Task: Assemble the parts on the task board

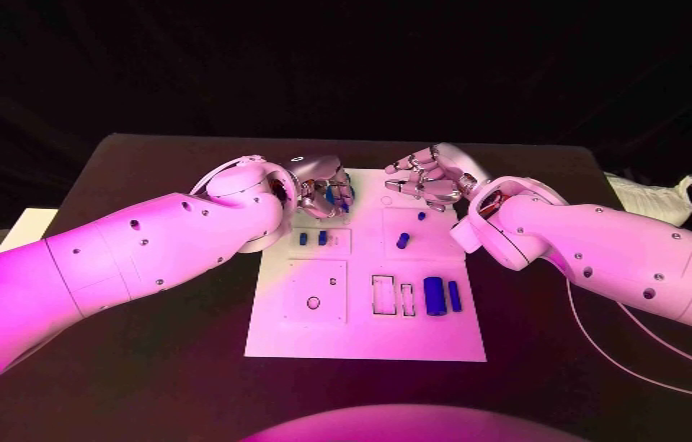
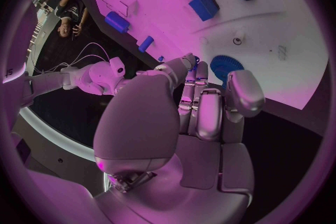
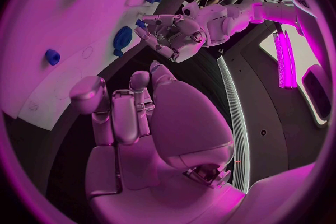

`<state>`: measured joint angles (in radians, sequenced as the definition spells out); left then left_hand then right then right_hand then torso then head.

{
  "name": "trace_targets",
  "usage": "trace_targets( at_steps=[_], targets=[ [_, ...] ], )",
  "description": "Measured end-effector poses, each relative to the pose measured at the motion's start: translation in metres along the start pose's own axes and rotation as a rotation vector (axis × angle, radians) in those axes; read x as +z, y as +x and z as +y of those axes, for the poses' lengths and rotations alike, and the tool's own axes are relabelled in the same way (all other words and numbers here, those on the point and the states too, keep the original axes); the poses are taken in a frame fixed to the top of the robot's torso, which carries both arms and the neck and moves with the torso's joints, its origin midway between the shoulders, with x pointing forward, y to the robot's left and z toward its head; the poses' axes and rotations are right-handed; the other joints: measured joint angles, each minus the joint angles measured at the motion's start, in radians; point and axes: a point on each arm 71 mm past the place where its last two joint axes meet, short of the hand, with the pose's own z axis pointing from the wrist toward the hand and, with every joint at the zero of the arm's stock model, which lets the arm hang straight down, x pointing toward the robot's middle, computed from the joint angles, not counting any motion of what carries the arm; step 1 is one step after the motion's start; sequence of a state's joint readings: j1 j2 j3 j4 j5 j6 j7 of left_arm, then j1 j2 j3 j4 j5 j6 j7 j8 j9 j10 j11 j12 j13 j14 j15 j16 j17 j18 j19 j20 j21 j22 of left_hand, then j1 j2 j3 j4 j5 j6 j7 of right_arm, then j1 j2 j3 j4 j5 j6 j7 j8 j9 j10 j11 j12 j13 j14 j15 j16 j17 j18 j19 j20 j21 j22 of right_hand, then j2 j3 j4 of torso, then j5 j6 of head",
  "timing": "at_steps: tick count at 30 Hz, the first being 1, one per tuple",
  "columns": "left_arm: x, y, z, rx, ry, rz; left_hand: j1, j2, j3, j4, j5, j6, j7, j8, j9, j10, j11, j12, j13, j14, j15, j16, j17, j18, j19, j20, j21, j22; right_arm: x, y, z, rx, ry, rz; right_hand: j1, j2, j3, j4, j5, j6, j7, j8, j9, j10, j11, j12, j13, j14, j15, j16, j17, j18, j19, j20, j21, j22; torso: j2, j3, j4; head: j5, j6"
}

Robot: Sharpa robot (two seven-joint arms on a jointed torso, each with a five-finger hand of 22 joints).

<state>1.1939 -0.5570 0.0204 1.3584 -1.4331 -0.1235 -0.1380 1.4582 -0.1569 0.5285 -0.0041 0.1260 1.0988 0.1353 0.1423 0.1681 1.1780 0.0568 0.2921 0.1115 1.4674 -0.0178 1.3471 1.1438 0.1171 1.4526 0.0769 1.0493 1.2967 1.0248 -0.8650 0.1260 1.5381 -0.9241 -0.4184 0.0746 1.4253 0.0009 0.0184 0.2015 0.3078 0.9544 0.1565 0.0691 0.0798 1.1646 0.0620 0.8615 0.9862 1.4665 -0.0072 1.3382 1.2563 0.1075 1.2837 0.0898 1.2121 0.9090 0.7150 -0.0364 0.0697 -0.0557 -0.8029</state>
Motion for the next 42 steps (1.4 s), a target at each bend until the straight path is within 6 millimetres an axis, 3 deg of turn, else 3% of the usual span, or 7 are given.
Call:
trace_targets(
  at_steps=[9, 20, 28, 42],
  targets=[
    [-0.018, -0.015, 0.018, -0.044, -0.03, -0.04, -0.005, -0.005, 0.0, 0.0, 0.0, 0.0, 0.0, -0.004, -0.001, 0.004, 0.003, -0.005, -0.001, 0.0, 0.0, 0.0, 0.0, 0.0, 0.0, 0.0, 0.008, 0.004, -0.001, -0.002, -0.001, -0.002, 0.002, -0.002, 0.0, 0.0, 0.0, 0.0, 0.0, 0.0, 0.0, 0.0, 0.0, 0.001, 0.001, 0.0, 0.0, 0.0, 0.0, 0.0, 0.0, 0.0, 0.0, 0.0, 0.0, 0.0, -0.001, 0.0009, 0.0017, 0.003, 0.005],
    [-0.03, -0.016, 0.045, -0.049, -0.094, -0.034, -0.01, -0.01, 0.003, -0.003, 0.0, 0.002, 0.002, -0.004, -0.003, 0.004, 0.003, -0.008, -0.001, 0.0, 0.0, 0.0, 0.0, 0.0, 0.0, 0.0, 0.008, 0.005, -0.001, -0.002, -0.001, -0.001, 0.002, -0.003, 0.0, 0.0, 0.0, 0.0, 0.0, 0.0, 0.0, 0.0, 0.0, 0.001, 0.001, 0.0, 0.0, 0.0, 0.0, 0.0, 0.0, 0.0, 0.0, 0.0, 0.0, 0.0, 0.0, 0.0001, 0.0, 0.012, 0.005],
    [-0.031, -0.013, 0.049, -0.047, -0.104, -0.021, -0.01, -0.01, 0.003, -0.003, 0.0, 0.003, 0.003, -0.006, -0.004, 0.004, 0.003, -0.009, -0.001, 0.0, 0.0, 0.0, 0.0, 0.0, 0.0, 0.0, 0.008, 0.005, 0.001, 0.001, 0.0, 0.003, -0.002, 0.001, 0.0, 0.0, 0.0, 0.0, 0.0, 0.0, 0.0, 0.0, 0.0, 0.002, 0.002, 0.0, 0.0, 0.0, 0.0, 0.0, 0.0, 0.0, 0.0, 0.0, 0.0, 0.0, 0.002, 0.0001, -0.0023, 0.017, 0.004],
    [-0.028, -0.007, 0.049, -0.043, -0.105, 0.012, -0.014, -0.006, 0.003, -0.003, 0.0, 0.003, 0.003, -0.008, -0.005, 0.003, 0.004, -0.014, -0.001, 0.0, 0.0, 0.0, -0.005, 0.0, 0.0, 0.0, 0.008, 0.006, 0.001, 0.002, 0.001, 0.006, -0.005, 0.002, -0.004, -0.004, 0.0, 0.0, 0.0, 0.0, 0.0, 0.0, 0.0, 0.002, 0.002, 0.0, -0.002, 0.0, 0.0, 0.0, 0.0, 0.0, 0.0, 0.0, -0.004, -0.001, 0.003, 0.0001, -0.0025, 0.012, -0.001]
  ],
)
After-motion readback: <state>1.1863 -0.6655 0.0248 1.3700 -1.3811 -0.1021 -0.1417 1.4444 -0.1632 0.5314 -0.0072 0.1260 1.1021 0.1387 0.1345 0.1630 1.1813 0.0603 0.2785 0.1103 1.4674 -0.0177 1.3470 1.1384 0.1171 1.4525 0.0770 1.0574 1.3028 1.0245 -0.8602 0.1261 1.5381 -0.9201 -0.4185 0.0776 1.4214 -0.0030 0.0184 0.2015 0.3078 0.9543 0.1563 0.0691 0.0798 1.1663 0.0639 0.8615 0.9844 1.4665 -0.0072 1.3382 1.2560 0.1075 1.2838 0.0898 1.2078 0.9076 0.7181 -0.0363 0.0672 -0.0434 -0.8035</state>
